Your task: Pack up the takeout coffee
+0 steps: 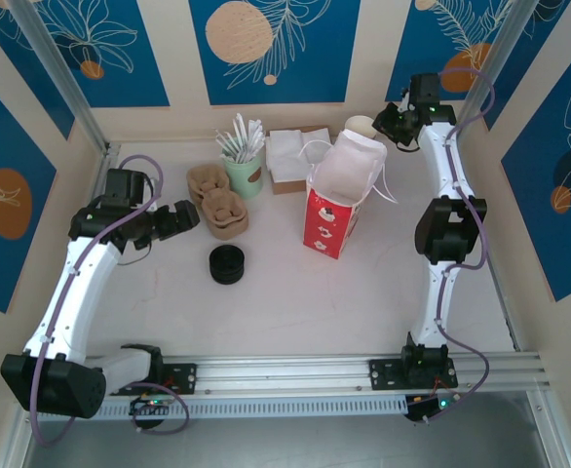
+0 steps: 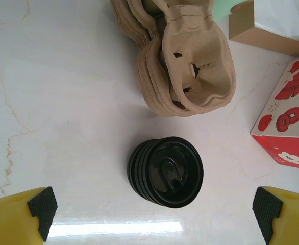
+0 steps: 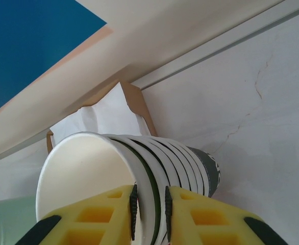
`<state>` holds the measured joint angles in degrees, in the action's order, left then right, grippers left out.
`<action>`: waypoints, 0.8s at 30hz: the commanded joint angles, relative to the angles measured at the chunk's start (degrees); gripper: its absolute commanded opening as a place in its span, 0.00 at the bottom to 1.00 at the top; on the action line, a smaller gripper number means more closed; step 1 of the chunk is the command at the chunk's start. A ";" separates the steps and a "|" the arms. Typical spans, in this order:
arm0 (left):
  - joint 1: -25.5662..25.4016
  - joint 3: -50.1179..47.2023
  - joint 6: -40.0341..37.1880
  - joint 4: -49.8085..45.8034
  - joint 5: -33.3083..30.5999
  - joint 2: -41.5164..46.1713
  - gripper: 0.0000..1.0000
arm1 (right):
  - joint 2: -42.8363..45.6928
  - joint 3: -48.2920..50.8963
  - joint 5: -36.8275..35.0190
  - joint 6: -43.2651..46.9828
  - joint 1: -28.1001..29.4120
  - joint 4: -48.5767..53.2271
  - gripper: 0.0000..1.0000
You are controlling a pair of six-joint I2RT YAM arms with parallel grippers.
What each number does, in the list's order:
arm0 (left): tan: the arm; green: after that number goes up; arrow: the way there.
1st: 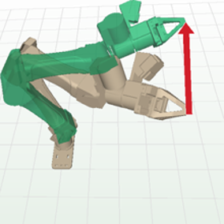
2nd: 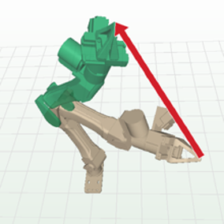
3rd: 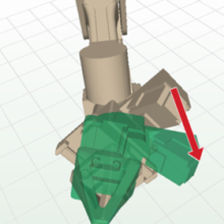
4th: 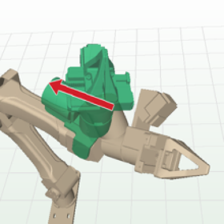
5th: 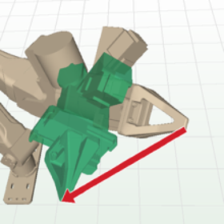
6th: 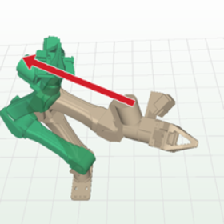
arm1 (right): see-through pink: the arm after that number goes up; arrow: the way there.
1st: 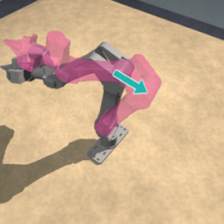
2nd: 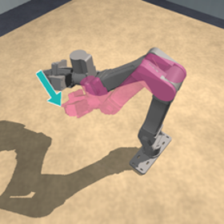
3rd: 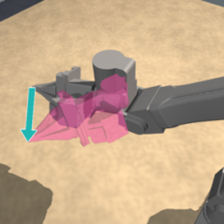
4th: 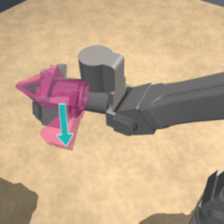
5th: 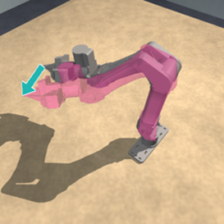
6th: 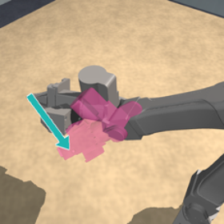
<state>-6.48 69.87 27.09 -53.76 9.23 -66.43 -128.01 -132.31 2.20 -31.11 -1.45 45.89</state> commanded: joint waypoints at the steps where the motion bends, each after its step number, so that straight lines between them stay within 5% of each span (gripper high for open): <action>1: -0.16 -0.26 0.10 -1.44 -0.88 0.87 1.00 | -1.11 -2.26 0.70 1.23 0.57 1.26 0.23; 8: -0.13 -0.24 -0.11 -1.47 -1.01 0.69 1.00 | -1.50 -2.77 -0.08 1.48 0.66 1.61 0.12; 24: -0.13 -0.38 -0.46 -1.78 -1.15 0.78 1.00 | -2.03 -2.86 -1.36 2.09 1.37 2.01 0.19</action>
<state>-6.50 69.80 27.05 -54.17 8.84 -66.43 -128.88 -133.08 1.52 -29.95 -0.54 46.37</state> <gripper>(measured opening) 0.998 0.190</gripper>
